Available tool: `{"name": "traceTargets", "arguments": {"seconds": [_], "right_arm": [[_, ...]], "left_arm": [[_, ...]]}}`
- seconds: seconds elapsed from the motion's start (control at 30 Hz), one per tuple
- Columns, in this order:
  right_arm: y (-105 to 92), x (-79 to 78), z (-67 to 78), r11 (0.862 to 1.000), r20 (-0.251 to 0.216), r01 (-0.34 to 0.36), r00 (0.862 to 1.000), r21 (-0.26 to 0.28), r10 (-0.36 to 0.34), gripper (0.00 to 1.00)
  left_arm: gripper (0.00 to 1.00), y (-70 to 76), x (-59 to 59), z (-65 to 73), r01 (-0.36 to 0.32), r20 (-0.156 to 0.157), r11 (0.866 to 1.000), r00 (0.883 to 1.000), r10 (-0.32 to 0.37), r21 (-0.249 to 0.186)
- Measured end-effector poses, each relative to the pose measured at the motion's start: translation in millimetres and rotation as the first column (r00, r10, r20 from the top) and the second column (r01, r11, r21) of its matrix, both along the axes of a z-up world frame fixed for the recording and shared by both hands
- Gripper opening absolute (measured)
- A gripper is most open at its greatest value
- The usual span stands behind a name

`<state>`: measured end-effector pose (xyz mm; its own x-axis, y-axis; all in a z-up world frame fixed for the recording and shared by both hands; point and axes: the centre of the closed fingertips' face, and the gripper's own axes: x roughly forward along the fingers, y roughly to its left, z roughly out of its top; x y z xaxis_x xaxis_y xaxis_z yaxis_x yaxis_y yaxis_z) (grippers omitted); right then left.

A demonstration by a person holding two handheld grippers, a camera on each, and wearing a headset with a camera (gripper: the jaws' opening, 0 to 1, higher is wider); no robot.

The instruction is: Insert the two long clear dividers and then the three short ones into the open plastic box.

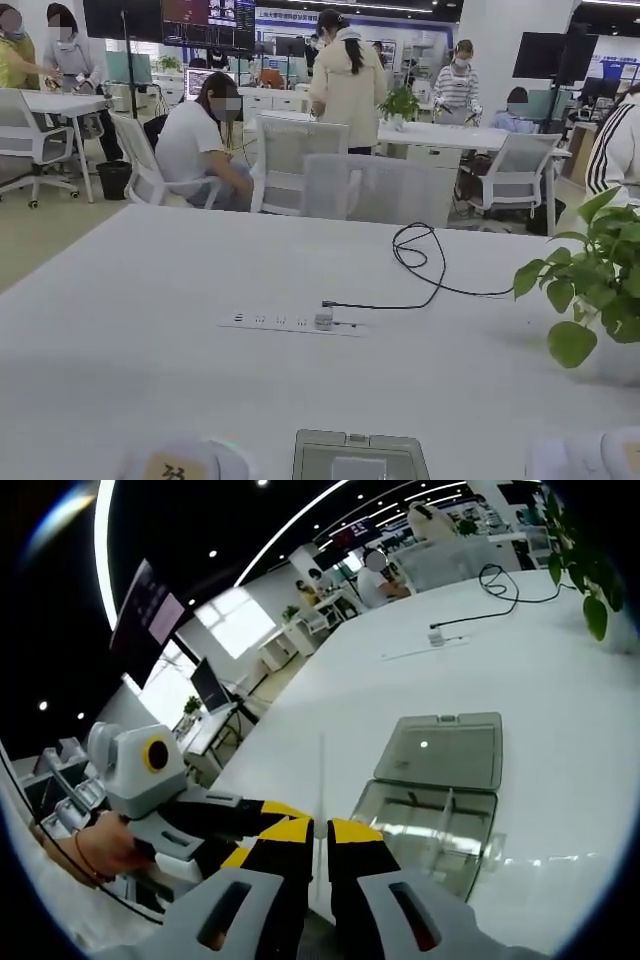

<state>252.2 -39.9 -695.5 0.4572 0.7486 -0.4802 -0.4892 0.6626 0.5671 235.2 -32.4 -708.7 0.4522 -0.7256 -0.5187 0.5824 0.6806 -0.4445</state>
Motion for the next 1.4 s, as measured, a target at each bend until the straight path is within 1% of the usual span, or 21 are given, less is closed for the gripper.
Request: {"name": "traceTargets", "arguments": {"seconds": [0.13,0.23,0.33,0.37,0.43,0.5,0.53,0.6,0.7,0.73,0.83,0.93,1.0,1.03,1.1,1.2,1.27,1.3,1.33,1.37,1.4], "right_arm": [[0.9,1.2,-0.3,1.000,-0.009,0.003,1.000,0.002,-0.003,0.07],[2.8,2.3,0.6,1.000,-0.009,-0.005,1.000,-0.003,0.005,0.07],[4.3,3.2,2.4,1.000,-0.014,-0.011,1.000,-0.003,0.011,0.07],[4.4,3.7,3.8,1.000,-0.016,-0.010,1.000,-0.005,0.010,0.07],[3.5,6.5,6.6,1.000,-0.012,-0.011,1.000,-0.007,0.010,0.07],[2.2,9.4,8.5,1.000,-0.013,-0.008,1.000,-0.009,0.008,0.07],[1.5,11.5,10.0,1.000,-0.011,-0.006,1.000,-0.009,0.006,0.07],[0.4,14.6,10.9,1.000,-0.014,-0.002,1.000,-0.015,0.002,0.07],[-0.4,17.8,10.4,0.999,-0.019,0.002,1.000,-0.032,-0.003,0.07],[-0.8,19.0,10.5,0.999,-0.024,0.005,1.000,-0.035,-0.006,0.07],[-1.6,20.8,9.9,0.999,-0.036,0.015,0.999,-0.047,-0.017,0.07],[-3.1,24.2,9.9,0.997,-0.047,0.022,0.999,-0.070,-0.025,0.07],[-5.1,26.8,10.2,0.996,-0.050,0.032,0.998,-0.083,-0.036,0.07],[-6.7,28.5,9.6,0.995,-0.058,0.038,0.997,-0.094,-0.044,0.07],[-9.2,31.7,7.8,0.992,-0.070,0.047,0.996,-0.114,-0.055,0.07],[-13.6,34.6,1.9,0.986,-0.093,0.054,0.993,-0.158,-0.069,0.07],[-14.3,34.4,-1.7,0.983,-0.117,0.053,0.990,-0.175,-0.074,0.07],[-16.0,35.0,-4.8,0.980,-0.133,0.055,0.988,-0.191,-0.082,0.07],[-17.0,34.9,-6.9,0.978,-0.148,0.056,0.985,-0.201,-0.087,0.07],[-18.1,33.9,-10.4,0.975,-0.174,0.058,0.980,-0.214,-0.097,0.07],[-18.2,34.4,-12.0,0.974,-0.182,0.058,0.978,-0.218,-0.099,0.07]], "left_arm": [[0.36,-0.4,-2.1,0.1,0.013,0.005,1.000,1.000,-0.013,0.001],[0.37,0.5,-2.4,1.0,0.018,0.004,1.000,1.000,-0.018,-0.007],[0.37,2.8,-2.4,2.7,0.028,0.016,1.000,0.999,-0.028,-0.009],[0.37,4.5,-2.6,3.6,0.034,0.025,0.999,0.999,-0.034,-0.012],[0.37,7.8,-3.6,3.6,0.041,0.030,0.999,0.999,-0.040,-0.016],[0.39,10.7,-4.2,3.4,0.048,0.042,0.999,0.998,-0.048,-0.012],[0.40,13.2,-4.7,2.0,0.053,0.043,0.999,0.998,-0.053,-0.006],[0.42,17.8,-5.6,0.5,0.060,0.054,0.998,0.997,-0.060,0.003],[0.45,25.1,-7.0,-1.6,0.067,0.058,0.998,0.996,-0.068,0.009],[0.45,28.3,-7.5,-1.8,0.069,0.067,0.998,0.995,-0.069,0.011],[0.48,33.6,-10.3,-2.9,0.080,0.072,0.997,0.994,-0.081,0.014],[0.51,41.0,-13.4,-6.2,0.110,0.095,0.993,0.989,-0.113,0.037],[0.55,44.8,-14.0,-7.2,0.116,0.106,0.992,0.987,-0.120,0.041],[0.57,47.4,-14.4,-7.4,0.124,0.117,0.991,0.985,-0.128,0.043],[0.61,51.0,-15.6,-8.0,0.142,0.138,0.988,0.979,-0.148,0.053],[0.66,54.0,-18.1,-10.4,0.170,0.152,0.983,0.972,-0.178,0.065],[0.70,55.7,-19.5,-13.3,0.188,0.159,0.979,0.967,-0.198,0.073],[0.72,56.2,-21.1,-14.8,0.205,0.166,0.976,0.962,-0.216,0.079],[0.74,56.5,-22.1,-16.0,0.213,0.166,0.974,0.960,-0.224,0.081],[0.76,57.0,-23.6,-18.2,0.227,0.166,0.970,0.957,-0.239,0.087],[0.77,57.1,-24.5,-19.3,0.238,0.172,0.967,0.953,-0.251,0.092]]}}
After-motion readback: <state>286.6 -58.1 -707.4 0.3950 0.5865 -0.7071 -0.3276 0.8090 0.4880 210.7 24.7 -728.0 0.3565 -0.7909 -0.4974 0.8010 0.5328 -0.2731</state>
